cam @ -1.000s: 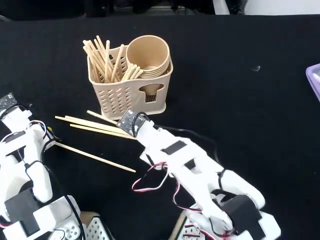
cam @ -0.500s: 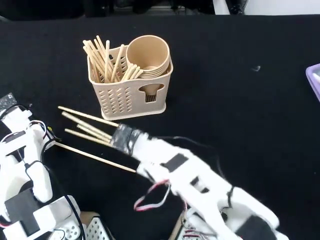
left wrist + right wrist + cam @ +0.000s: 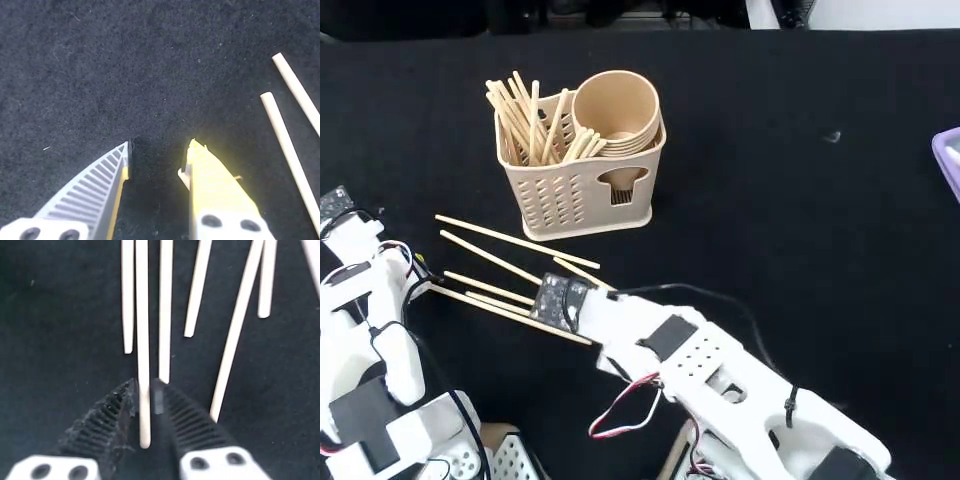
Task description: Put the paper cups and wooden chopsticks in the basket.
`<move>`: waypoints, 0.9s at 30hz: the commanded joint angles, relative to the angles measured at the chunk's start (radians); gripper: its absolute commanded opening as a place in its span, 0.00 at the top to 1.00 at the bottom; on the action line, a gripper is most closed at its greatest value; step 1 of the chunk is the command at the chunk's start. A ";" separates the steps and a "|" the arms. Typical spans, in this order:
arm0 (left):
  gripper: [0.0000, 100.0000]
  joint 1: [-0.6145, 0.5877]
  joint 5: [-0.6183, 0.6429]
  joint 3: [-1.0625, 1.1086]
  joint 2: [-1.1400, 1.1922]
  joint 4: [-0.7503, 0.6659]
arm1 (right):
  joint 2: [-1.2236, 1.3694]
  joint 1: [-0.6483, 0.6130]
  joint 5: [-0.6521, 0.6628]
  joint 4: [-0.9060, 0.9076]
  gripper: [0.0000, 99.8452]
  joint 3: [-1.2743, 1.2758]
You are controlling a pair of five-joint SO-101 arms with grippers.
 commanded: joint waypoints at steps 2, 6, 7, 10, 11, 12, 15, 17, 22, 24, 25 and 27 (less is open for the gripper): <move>0.81 0.012 -0.012 -0.016 -0.008 -0.003 | -0.024 -0.057 -0.058 -0.003 0.78 -0.091; 0.81 0.012 -0.012 -0.016 -0.008 -0.003 | -0.019 -0.183 -0.101 -0.041 0.80 -0.093; 0.81 0.012 -0.012 -0.016 -0.008 -0.003 | -0.005 -0.198 -0.106 -0.068 0.80 -0.091; 0.81 0.012 -0.012 -0.016 -0.008 -0.003 | 0.096 -0.201 -0.112 -0.135 0.80 -0.113; 0.81 0.012 -0.012 -0.016 -0.008 -0.003 | 0.147 -0.201 -0.112 -0.144 0.80 -0.131; 0.81 0.010 -0.012 -0.016 -0.008 -0.003 | 0.196 -0.204 -0.112 -0.144 0.80 -0.156; 0.81 0.010 -0.012 -0.016 -0.008 -0.003 | 0.318 -0.212 -0.112 -0.144 0.80 -0.228; 0.81 0.010 -0.012 -0.016 -0.008 -0.003 | 0.384 -0.212 -0.112 -0.150 0.80 -0.263; 0.81 0.010 -0.012 -0.016 -0.008 -0.003 | 0.489 -0.212 -0.101 -0.150 0.90 -0.308; 0.81 0.010 -0.012 -0.016 -0.008 -0.003 | 0.486 -0.210 -0.106 -0.149 0.99 -0.312; 0.81 0.010 -0.012 -0.016 -0.008 -0.003 | 0.476 -0.207 -0.109 -0.147 0.99 -0.312; 0.81 0.010 -0.012 -0.016 -0.008 -0.003 | 0.450 -0.207 -0.110 -0.140 0.99 -0.306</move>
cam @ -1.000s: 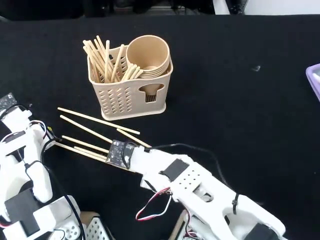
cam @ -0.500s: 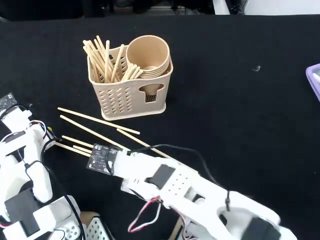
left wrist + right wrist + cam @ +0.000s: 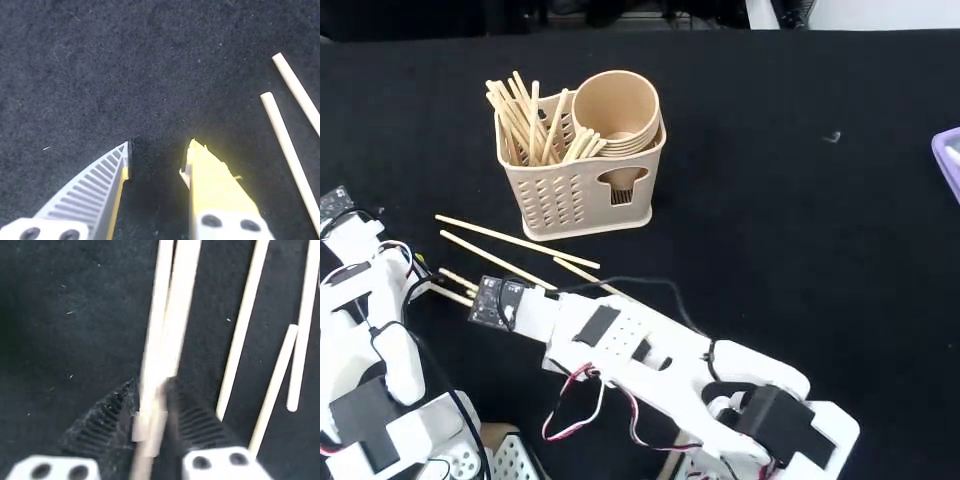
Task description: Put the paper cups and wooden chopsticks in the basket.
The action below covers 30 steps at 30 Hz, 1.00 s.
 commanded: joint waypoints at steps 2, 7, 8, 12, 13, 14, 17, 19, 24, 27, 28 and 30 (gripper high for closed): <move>0.81 0.010 -0.012 -0.016 -0.008 -0.003 | -0.068 -0.011 -0.006 0.018 0.99 0.001; 0.81 0.010 -0.012 -0.016 -0.008 -0.003 | -0.239 -0.009 -0.006 0.055 0.99 0.064; 0.81 0.010 -0.012 -0.016 -0.008 -0.003 | -0.272 -0.009 -0.003 0.055 0.99 0.082; 0.81 0.010 -0.012 -0.016 -0.008 -0.003 | -0.358 -0.009 -0.002 0.051 0.99 0.134; 0.81 0.010 -0.012 -0.016 -0.008 -0.003 | -0.360 -0.009 -0.003 0.051 0.99 0.137; 0.81 0.010 -0.012 -0.016 -0.008 -0.003 | -0.357 -0.009 -0.005 0.051 0.99 0.137; 0.81 0.010 -0.012 -0.016 -0.008 -0.003 | -0.323 -0.009 -0.006 0.009 0.99 0.133; 0.81 0.010 -0.012 -0.016 -0.008 -0.003 | -0.280 -0.002 -0.006 -0.052 0.99 0.133; 0.81 0.010 -0.012 -0.016 -0.008 -0.003 | -0.116 0.057 -0.006 -0.103 0.99 0.044; 0.81 0.010 -0.012 -0.016 -0.008 -0.003 | -0.038 0.061 -0.006 -0.038 0.93 -0.027; 0.81 0.010 -0.012 -0.016 -0.008 -0.003 | -0.019 0.058 -0.006 -0.011 0.90 -0.047; 0.81 0.010 -0.012 -0.016 -0.008 -0.003 | 0.012 0.046 -0.006 0.020 0.86 -0.077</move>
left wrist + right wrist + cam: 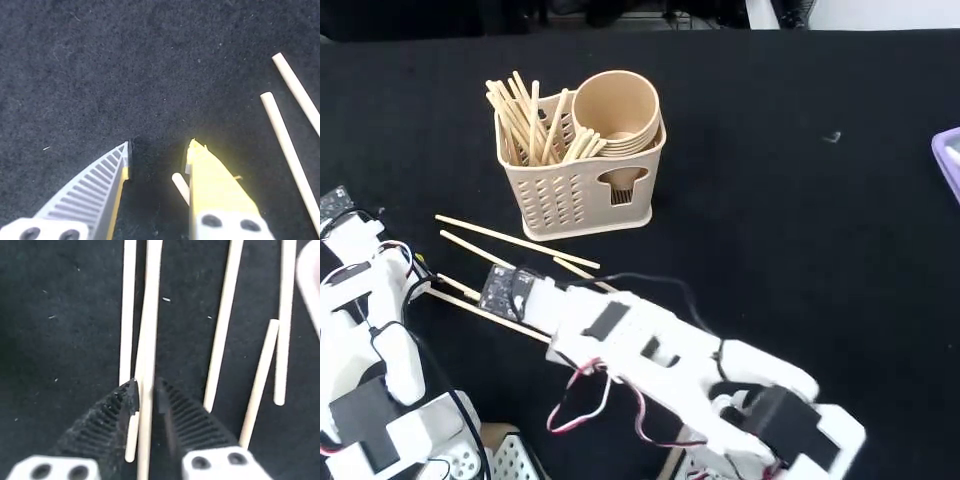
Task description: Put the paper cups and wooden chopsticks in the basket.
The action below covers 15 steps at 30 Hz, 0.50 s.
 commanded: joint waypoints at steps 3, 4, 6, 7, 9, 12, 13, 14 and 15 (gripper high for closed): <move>0.81 0.010 -0.012 -0.016 -0.008 -0.003 | 0.064 -0.012 0.000 0.040 0.87 -0.097; 0.81 0.010 -0.012 -0.016 -0.008 -0.003 | 0.073 -0.018 0.002 0.031 0.88 -0.102; 0.81 0.010 -0.012 -0.016 -0.008 -0.003 | 0.090 -0.025 0.002 0.020 0.90 -0.107; 0.81 0.010 -0.012 -0.016 -0.008 -0.003 | 0.094 -0.025 0.003 0.018 0.91 -0.110; 0.81 0.010 -0.012 -0.016 -0.008 -0.003 | 0.108 -0.025 0.000 0.011 0.92 -0.120; 0.81 0.010 -0.012 -0.016 -0.008 -0.003 | 0.120 -0.021 0.000 -0.017 0.98 -0.127; 0.81 0.010 -0.012 -0.016 -0.008 -0.003 | 0.119 -0.021 0.000 -0.026 0.99 -0.124; 0.81 0.010 -0.012 -0.016 -0.008 -0.003 | 0.114 -0.021 -0.003 -0.026 0.99 -0.122; 0.81 0.010 -0.012 -0.016 -0.008 -0.003 | 0.108 -0.021 -0.005 -0.018 0.99 -0.124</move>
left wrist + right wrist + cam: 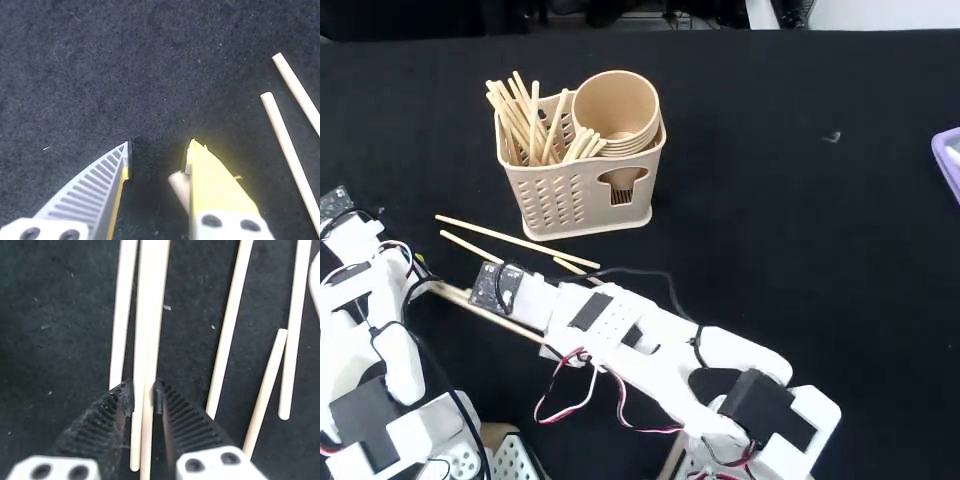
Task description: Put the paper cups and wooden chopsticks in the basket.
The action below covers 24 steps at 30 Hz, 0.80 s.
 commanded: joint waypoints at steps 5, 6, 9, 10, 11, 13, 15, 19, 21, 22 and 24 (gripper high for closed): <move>0.81 0.010 -0.012 -0.016 -0.008 -0.003 | -0.165 0.028 0.002 0.071 0.99 -0.024; 0.81 0.010 -0.012 -0.016 -0.008 -0.003 | -0.214 0.048 0.002 0.097 0.99 -0.022; 0.81 0.010 -0.012 -0.016 -0.008 -0.003 | -0.351 0.104 0.003 0.127 0.99 0.015; 0.81 0.010 -0.012 -0.016 -0.008 -0.003 | -0.392 0.118 0.003 0.135 0.99 0.028; 0.81 0.010 -0.012 -0.016 -0.008 -0.003 | -0.427 0.127 0.003 0.135 0.99 0.045; 0.81 0.010 -0.012 -0.016 -0.008 -0.003 | -0.507 0.143 0.003 0.137 0.99 0.074; 0.81 0.010 -0.012 -0.016 -0.008 -0.003 | -0.578 0.150 0.003 0.137 0.99 0.101; 0.81 0.010 -0.012 -0.016 -0.008 -0.003 | -0.611 0.103 0.002 0.127 0.99 0.159; 0.81 0.010 -0.012 -0.016 -0.008 -0.003 | -0.567 0.064 0.003 0.117 0.99 0.176; 0.81 0.008 -0.012 -0.016 -0.008 -0.003 | -0.532 0.048 0.000 0.104 0.99 0.174; 0.81 -0.010 -0.012 -0.016 -0.015 -0.003 | -0.449 0.031 -0.006 0.071 0.99 0.154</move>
